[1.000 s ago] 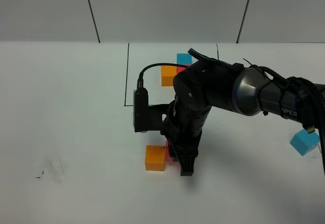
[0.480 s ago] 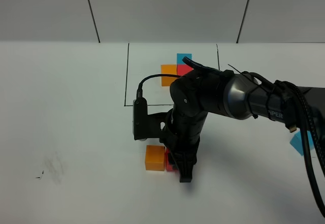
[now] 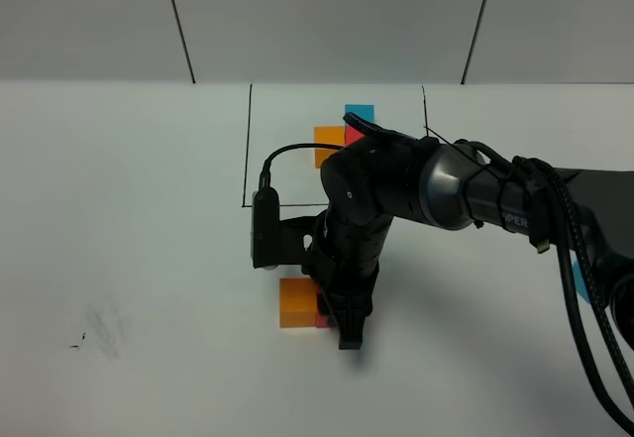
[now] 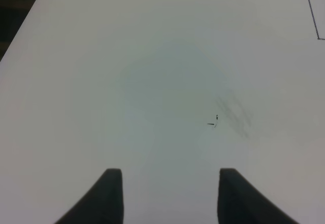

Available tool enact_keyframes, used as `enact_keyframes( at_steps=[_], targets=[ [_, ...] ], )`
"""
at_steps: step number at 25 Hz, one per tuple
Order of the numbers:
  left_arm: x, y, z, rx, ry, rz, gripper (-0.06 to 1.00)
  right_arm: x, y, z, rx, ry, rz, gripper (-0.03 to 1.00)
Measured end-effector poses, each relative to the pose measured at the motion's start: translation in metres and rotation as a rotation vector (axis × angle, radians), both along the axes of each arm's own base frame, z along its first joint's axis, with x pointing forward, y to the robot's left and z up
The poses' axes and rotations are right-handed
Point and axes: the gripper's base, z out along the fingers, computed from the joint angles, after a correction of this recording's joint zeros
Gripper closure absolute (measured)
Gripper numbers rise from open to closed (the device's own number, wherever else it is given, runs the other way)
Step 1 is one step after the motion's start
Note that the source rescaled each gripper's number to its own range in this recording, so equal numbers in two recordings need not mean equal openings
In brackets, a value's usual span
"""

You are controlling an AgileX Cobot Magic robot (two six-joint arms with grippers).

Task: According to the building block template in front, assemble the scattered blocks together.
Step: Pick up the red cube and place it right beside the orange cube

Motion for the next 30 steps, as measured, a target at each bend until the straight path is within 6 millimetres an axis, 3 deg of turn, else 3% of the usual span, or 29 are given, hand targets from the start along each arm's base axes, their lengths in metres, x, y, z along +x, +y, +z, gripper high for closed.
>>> enact_keyframes(
  at_steps=[23, 25, 30],
  targets=[
    [0.0, 0.0, 0.0, 0.001, 0.0, 0.0, 0.94, 0.002, 0.001, 0.001, -0.103, 0.079, 0.011, 0.67],
    [0.0, 0.0, 0.0, 0.001, 0.0, 0.0, 0.94, 0.003, 0.001, 0.002, -0.108, 0.084, 0.006, 0.59],
    [0.0, 0.0, 0.0, 0.001, 0.0, 0.0, 0.94, 0.001, -0.002, 0.017, -0.122, 0.081, -0.077, 0.18]
  ],
)
